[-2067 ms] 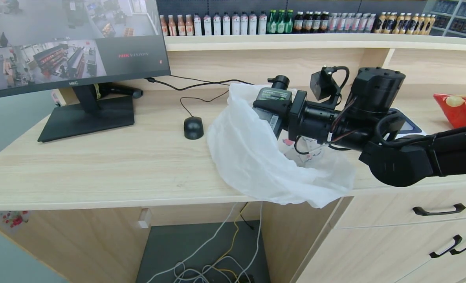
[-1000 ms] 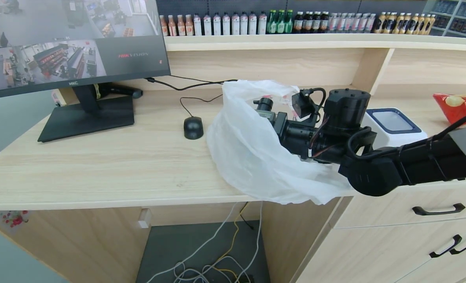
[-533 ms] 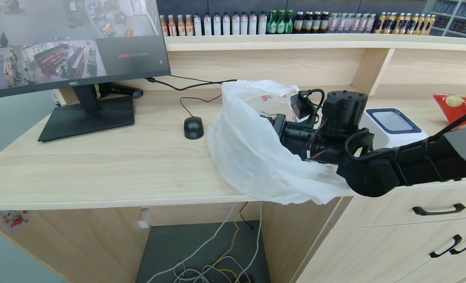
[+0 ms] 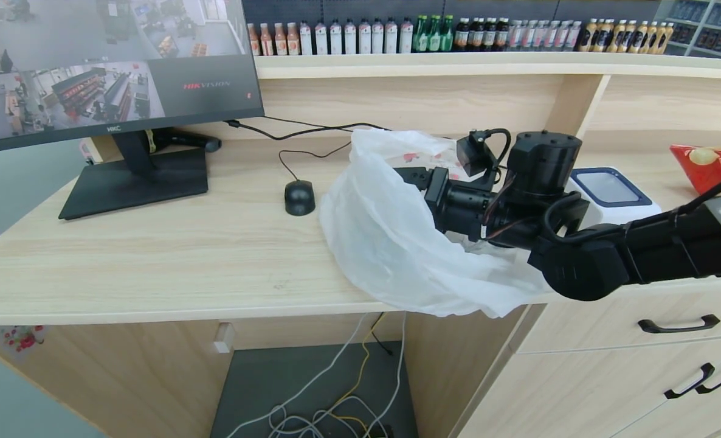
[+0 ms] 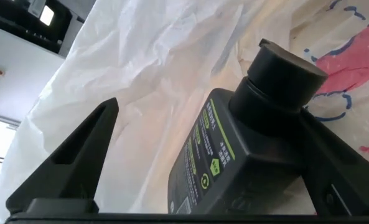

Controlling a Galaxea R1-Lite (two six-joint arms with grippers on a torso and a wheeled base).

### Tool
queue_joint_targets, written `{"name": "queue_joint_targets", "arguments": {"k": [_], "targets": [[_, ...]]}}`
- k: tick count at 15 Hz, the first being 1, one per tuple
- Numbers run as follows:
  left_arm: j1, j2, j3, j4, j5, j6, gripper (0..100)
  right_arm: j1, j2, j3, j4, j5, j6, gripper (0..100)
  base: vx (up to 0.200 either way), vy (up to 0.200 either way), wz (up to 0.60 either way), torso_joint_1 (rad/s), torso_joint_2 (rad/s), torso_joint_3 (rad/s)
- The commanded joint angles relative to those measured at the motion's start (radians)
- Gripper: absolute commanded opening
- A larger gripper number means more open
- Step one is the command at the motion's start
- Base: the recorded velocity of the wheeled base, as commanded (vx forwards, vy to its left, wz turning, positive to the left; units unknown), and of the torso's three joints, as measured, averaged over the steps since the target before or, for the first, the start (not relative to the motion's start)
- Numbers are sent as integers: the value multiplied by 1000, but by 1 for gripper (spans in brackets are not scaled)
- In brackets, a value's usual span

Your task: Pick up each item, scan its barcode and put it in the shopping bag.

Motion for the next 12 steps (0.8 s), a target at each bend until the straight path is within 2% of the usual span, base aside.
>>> {"name": "queue_joint_targets", "arguments": {"k": [1,8,12], "targets": [[0,0,0,-1,0,0,100,-1,-31,-2,2,-6,-1,100,0,0,0,0,0,0],[0,0,0,0,0,0,100,-4,-112,-10,0,-8,-35,100,0,0,0,0,0,0],[0,0,0,0,0,0,100,-78,-117,-2,-28,-9,-121,100,0,0,0,0,0,0]]}}
